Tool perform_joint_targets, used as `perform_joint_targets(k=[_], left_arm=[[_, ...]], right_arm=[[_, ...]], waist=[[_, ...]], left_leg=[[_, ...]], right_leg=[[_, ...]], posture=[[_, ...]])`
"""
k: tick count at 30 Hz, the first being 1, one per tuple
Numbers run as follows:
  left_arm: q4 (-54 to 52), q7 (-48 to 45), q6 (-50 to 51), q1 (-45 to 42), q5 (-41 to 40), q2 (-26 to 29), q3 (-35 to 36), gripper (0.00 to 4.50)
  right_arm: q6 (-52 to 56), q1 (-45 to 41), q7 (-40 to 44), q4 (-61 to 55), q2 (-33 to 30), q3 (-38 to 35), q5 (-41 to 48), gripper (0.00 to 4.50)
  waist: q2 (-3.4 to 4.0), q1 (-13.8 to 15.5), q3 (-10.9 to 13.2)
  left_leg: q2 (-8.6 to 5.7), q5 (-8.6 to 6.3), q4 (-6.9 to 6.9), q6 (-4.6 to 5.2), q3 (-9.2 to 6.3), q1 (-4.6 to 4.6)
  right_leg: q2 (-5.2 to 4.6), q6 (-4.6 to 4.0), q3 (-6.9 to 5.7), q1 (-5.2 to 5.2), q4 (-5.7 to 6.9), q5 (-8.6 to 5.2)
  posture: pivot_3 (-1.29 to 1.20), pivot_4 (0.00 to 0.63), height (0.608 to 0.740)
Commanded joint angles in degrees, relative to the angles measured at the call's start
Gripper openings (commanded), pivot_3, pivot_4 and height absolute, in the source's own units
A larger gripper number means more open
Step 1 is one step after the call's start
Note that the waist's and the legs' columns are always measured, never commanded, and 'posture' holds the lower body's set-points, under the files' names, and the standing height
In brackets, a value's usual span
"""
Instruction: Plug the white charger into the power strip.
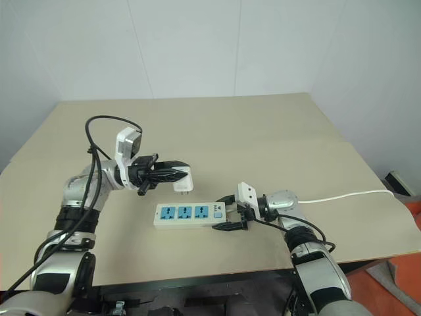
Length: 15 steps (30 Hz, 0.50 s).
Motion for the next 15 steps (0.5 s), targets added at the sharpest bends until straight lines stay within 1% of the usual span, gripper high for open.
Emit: perform_joint_targets(k=[1, 5, 15], left_arm=[[1.5, -1.7, -4.0, 0.2, 0.8, -0.7, -1.8, 1.02], [3.6, -1.4, -5.6, -0.5, 0.7, -2.3, -2.7, 1.02], [7.0, -2.0, -13.6, 0.9, 4.8, -4.6, -7.4, 1.02]], right_arm=[[-0.7, 2.0, 0.0, 1.6, 0.7, 2.6, -3.6, 3.41], [-0.8, 2.3, -0.4, 1.2, 0.7, 2.5, -3.6, 3.41], [-1.1, 2.9, -1.4, 0.1, 0.8, 2.7, -3.8, 3.41]], waist=[[0.0, -0.2, 0.0], [-0.03, -0.3, 0.0], [-0.04, -0.5, -0.1]], left_leg=[[0.0, 0.0, 0.0, 0.0, 0.0, -0.01], [-0.01, 0.0, 0.0, 0.0, 0.0, -0.04], [-0.02, 0.0, 0.0, 0.0, 0.0, -0.03]], right_leg=[[0.0, 0.0, 0.0, 0.0, 0.0, 0.0], [-0.01, 0.0, 0.0, 0.0, -0.02, 0.0], [-0.01, 0.02, 0.02, 0.01, -0.02, -0.01]], posture=[[0.0, 0.15, 0.74], [0.0, 0.15, 0.74], [0.0, 0.15, 0.74]])
